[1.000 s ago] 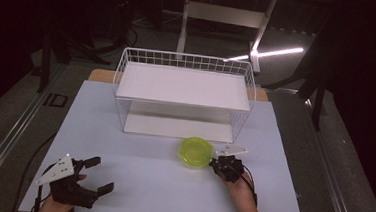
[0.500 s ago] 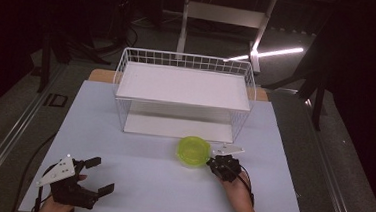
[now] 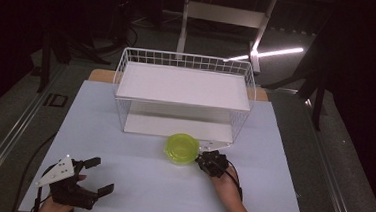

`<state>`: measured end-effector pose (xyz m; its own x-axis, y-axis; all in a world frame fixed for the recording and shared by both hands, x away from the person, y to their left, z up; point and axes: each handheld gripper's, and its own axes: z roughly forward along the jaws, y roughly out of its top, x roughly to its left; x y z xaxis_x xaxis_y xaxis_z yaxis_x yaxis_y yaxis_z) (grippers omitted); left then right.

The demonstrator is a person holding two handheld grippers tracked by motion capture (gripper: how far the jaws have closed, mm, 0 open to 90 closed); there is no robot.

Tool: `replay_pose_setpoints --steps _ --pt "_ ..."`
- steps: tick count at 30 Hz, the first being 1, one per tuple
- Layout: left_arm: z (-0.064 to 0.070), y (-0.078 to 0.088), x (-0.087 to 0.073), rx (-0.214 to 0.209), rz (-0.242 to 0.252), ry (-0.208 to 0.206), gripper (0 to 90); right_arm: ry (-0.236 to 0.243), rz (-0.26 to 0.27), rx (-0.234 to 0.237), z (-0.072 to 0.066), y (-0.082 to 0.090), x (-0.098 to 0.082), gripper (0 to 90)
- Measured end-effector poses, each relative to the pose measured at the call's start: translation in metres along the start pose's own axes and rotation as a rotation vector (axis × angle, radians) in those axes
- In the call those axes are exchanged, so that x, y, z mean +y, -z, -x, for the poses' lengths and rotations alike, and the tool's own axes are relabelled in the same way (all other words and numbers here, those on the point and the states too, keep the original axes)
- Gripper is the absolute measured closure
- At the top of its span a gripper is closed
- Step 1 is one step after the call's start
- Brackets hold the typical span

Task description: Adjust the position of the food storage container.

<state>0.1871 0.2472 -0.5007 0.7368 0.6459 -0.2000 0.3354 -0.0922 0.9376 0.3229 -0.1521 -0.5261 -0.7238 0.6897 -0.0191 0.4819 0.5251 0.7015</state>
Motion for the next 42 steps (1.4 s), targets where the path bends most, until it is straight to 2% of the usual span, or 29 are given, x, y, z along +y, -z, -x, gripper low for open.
replay_pose_setpoints --steps 7,17,27,32,36,37,38,39,42 --pt "0.0 0.0 0.0 -0.003 0.002 0.001 0.4 -0.018 0.008 0.02 -0.002 -0.011 0.008 90.0" --pt "0.0 0.001 0.0 -0.003 0.003 0.001 0.4 -0.007 0.008 0.037 -0.009 -0.02 0.015 90.0" --pt "-0.001 0.001 0.0 -0.003 0.004 0.002 0.4 0.004 0.003 0.033 -0.011 -0.02 0.015 87.9" --pt "-0.002 0.0 -0.001 -0.005 0.003 0.006 0.4 0.017 0.002 0.033 -0.008 -0.002 0.007 76.6" --pt "0.001 -0.002 0.0 -0.027 0.013 -0.003 0.4 0.035 0.016 0.064 -0.007 0.014 -0.001 49.0" --pt "0.002 -0.003 0.0 -0.029 0.012 -0.01 0.4 0.035 0.01 0.083 -0.007 0.017 -0.003 41.6" --pt "0.003 -0.004 0.0 -0.03 0.008 -0.018 0.4 0.048 0.003 0.08 -0.007 0.02 -0.006 35.1" --pt "0.004 -0.004 0.0 -0.031 0.008 -0.023 0.4 0.062 0.008 0.063 -0.009 0.025 -0.008 31.7" --pt "0.004 -0.005 0.0 -0.053 0.024 -0.011 0.4 0.059 0.035 0.09 -0.014 0.037 -0.015 22.3"
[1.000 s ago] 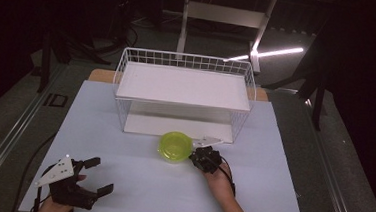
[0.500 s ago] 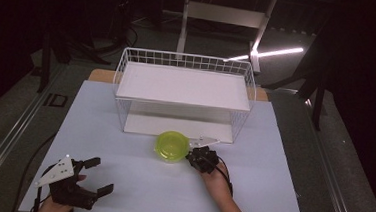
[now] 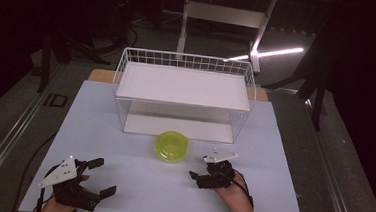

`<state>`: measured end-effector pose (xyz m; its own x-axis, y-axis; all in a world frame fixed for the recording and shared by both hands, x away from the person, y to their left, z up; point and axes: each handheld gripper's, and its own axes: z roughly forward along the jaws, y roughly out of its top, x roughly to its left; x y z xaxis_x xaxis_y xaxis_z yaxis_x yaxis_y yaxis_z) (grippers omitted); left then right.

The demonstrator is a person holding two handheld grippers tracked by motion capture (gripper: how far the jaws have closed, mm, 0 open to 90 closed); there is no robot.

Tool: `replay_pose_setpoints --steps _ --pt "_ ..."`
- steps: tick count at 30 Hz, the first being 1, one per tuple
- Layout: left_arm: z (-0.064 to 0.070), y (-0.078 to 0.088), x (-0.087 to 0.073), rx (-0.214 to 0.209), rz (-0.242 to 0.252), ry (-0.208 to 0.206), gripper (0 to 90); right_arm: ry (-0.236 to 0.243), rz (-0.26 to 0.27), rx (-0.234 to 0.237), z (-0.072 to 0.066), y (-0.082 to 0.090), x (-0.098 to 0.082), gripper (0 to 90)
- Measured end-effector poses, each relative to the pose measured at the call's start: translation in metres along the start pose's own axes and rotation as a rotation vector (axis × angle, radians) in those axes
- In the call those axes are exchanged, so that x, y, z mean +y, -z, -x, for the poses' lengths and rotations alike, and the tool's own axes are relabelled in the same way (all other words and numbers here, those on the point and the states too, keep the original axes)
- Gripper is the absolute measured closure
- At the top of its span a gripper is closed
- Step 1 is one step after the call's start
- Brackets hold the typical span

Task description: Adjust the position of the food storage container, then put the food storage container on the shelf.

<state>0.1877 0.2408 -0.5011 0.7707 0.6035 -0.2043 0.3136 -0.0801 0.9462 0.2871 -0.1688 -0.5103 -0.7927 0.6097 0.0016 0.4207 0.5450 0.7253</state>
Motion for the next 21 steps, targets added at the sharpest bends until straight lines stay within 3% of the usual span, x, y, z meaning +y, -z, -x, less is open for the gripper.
replay_pose_setpoints --steps 2,6,8,11,13,15,17,20,21 --pt "0.001 -0.002 0.002 -0.007 0.003 -0.013 0.4 0.011 0.005 0.008 -0.005 0.006 -0.001 21.3" --pt "0.006 -0.006 0.007 -0.013 0.009 -0.048 0.4 0.08 0.034 -0.02 -0.018 0.022 0.0 17.2" --pt "0.007 -0.009 0.01 -0.02 0.011 -0.059 0.4 0.087 0.069 -0.053 -0.023 0.031 0.0 16.1" --pt "0.008 -0.013 0.012 -0.03 0.001 -0.067 0.4 0.111 0.08 -0.099 -0.026 0.039 0.003 17.6" --pt "0.008 -0.016 0.015 -0.043 -0.011 -0.066 0.4 0.091 0.065 -0.072 -0.026 0.041 0.005 19.2" --pt "0.008 -0.017 0.018 -0.054 -0.013 -0.064 0.4 0.076 0.098 -0.039 -0.027 0.046 0.005 24.8" --pt "0.007 -0.02 0.022 -0.066 -0.012 -0.054 0.4 0.076 0.107 -0.02 -0.029 0.048 0.007 25.0" --pt "0.005 -0.027 0.028 -0.082 -0.015 -0.037 0.4 0.069 0.134 -0.008 -0.03 0.05 0.01 24.8" --pt "0.005 -0.03 0.03 -0.082 -0.012 -0.034 0.4 0.077 0.14 -0.027 -0.032 0.05 0.011 24.1"
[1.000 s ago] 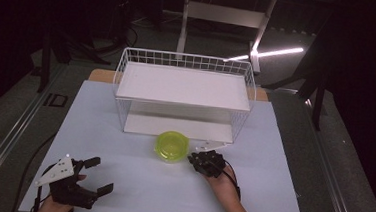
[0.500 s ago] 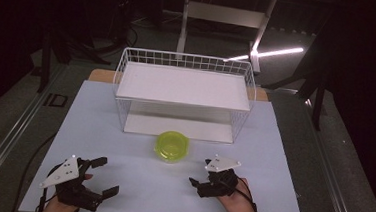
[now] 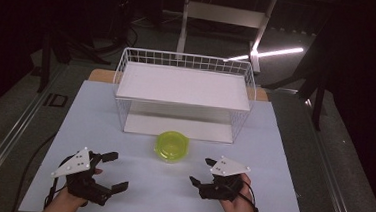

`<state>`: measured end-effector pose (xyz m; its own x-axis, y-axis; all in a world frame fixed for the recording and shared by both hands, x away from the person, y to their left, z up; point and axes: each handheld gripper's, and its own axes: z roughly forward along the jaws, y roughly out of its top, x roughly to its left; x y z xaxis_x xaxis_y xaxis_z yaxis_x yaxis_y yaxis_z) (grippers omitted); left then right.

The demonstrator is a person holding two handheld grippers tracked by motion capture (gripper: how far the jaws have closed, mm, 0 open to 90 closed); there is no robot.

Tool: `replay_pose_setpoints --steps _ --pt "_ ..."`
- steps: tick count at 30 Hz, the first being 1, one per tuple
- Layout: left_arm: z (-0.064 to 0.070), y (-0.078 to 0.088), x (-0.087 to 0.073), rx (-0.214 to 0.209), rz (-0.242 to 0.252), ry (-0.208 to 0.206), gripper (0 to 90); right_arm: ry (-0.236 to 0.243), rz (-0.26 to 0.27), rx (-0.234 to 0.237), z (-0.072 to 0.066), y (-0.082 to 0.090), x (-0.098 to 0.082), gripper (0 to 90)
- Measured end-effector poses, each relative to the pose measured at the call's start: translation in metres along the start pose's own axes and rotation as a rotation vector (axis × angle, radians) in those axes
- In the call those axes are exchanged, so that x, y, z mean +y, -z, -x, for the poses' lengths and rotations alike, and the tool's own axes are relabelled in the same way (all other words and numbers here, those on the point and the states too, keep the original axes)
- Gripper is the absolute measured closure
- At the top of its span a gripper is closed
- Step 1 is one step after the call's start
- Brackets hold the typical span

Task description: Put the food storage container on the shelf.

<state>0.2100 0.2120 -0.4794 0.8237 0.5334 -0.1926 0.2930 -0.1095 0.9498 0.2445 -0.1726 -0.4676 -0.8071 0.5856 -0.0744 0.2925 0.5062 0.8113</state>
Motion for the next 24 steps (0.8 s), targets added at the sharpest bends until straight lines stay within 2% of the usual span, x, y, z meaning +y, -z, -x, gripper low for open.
replay_pose_setpoints --steps 2,4,7,10,12,15,19,20,21,22,24 --pt "-0.001 -0.006 0.004 0.002 -0.014 -0.002 0.4 -0.003 0.0 -0.026 -0.003 -0.001 0.003 18.5" --pt "-0.003 -0.011 0.008 0.004 -0.019 0.001 0.4 0.005 -0.005 -0.044 -0.005 -0.002 0.006 18.3" --pt "-0.005 -0.017 0.015 0.019 -0.038 0.028 0.4 0.023 0.004 -0.076 -0.006 -0.003 0.011 15.6" --pt "-0.007 -0.023 0.022 0.021 -0.055 0.063 0.4 0.009 0.034 -0.082 -0.005 -0.003 0.017 13.6" --pt "-0.007 -0.027 0.026 0.037 -0.073 0.064 0.4 0.0 0.058 -0.075 -0.004 -0.004 0.022 13.3" --pt "-0.008 -0.032 0.032 0.035 -0.09 0.064 0.4 -0.013 0.062 -0.077 -0.002 -0.008 0.029 12.4" --pt "-0.016 -0.037 0.039 0.045 -0.084 0.087 0.5 -0.056 0.058 -0.079 0.003 -0.011 0.036 12.4" --pt "-0.019 -0.04 0.041 0.057 -0.078 0.093 0.5 -0.074 0.05 -0.075 0.005 -0.012 0.037 12.2" --pt "-0.021 -0.041 0.042 0.059 -0.083 0.093 0.5 -0.117 0.065 -0.08 0.009 -0.014 0.04 12.1" --pt "-0.023 -0.043 0.043 0.064 -0.09 0.096 0.5 -0.134 0.067 -0.068 0.011 -0.015 0.041 12.0" --pt "-0.027 -0.049 0.045 0.069 -0.106 0.093 0.5 -0.162 0.075 -0.09 0.014 -0.019 0.045 12.1"
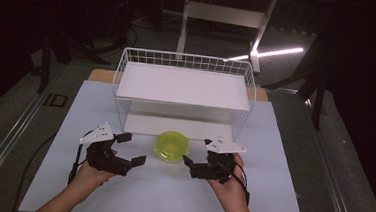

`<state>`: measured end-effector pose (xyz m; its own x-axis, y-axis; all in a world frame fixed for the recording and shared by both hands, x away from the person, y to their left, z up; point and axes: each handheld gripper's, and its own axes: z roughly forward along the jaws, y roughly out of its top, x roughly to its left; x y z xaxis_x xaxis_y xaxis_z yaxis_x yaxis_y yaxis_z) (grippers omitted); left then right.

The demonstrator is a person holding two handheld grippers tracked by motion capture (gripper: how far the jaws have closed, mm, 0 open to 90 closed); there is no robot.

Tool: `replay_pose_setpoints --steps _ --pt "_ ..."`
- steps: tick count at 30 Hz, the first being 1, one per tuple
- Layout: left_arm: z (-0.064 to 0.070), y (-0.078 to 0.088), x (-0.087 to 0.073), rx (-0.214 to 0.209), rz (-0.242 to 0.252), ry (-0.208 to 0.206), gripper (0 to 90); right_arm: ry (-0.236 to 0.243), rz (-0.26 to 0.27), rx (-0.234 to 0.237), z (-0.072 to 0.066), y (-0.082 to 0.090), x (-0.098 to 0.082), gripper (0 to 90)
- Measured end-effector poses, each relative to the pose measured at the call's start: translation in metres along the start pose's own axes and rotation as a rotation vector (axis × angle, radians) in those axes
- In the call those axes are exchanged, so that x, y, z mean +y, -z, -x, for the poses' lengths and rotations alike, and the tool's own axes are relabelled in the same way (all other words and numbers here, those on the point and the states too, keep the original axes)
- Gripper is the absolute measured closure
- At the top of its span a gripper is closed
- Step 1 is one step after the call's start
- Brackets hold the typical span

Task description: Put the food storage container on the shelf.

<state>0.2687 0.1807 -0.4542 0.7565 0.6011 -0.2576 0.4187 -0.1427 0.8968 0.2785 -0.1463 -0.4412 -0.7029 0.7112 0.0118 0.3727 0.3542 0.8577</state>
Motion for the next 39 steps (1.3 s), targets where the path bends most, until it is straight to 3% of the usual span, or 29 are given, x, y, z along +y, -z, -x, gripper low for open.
replay_pose_setpoints --steps 5,10,14,20,24,28,31,39 --pt "-0.008 -0.018 0.002 0.011 -0.043 0.01 0.5 -0.017 -0.002 -0.017 0.004 -0.01 0.006 14.0" --pt "-0.016 -0.034 0.0 0.029 -0.065 0.043 4.8 -0.114 0.005 -0.017 0.013 -0.021 0.007 17.5" --pt "-0.022 -0.047 -0.005 0.064 -0.099 0.046 6.3 -0.156 -0.013 -0.026 0.017 -0.031 0.005 18.2" --pt "-0.032 -0.06 -0.005 0.076 -0.115 0.114 15.0 -0.18 -0.037 -0.052 0.016 -0.043 0.0 23.3" --pt "-0.037 -0.067 -0.003 0.118 -0.163 0.162 17.3 -0.201 -0.065 -0.065 0.017 -0.049 -0.005 26.6" --pt "-0.042 -0.071 -0.003 0.138 -0.185 0.229 25.0 -0.229 -0.081 -0.067 0.02 -0.053 -0.008 28.3" --pt "-0.044 -0.073 -0.005 0.158 -0.207 0.241 33.8 -0.247 -0.094 -0.068 0.021 -0.056 -0.011 31.8" --pt "-0.047 -0.08 -0.011 0.115 -0.227 0.292 51.6 -0.305 -0.122 -0.085 0.023 -0.062 -0.014 41.3"
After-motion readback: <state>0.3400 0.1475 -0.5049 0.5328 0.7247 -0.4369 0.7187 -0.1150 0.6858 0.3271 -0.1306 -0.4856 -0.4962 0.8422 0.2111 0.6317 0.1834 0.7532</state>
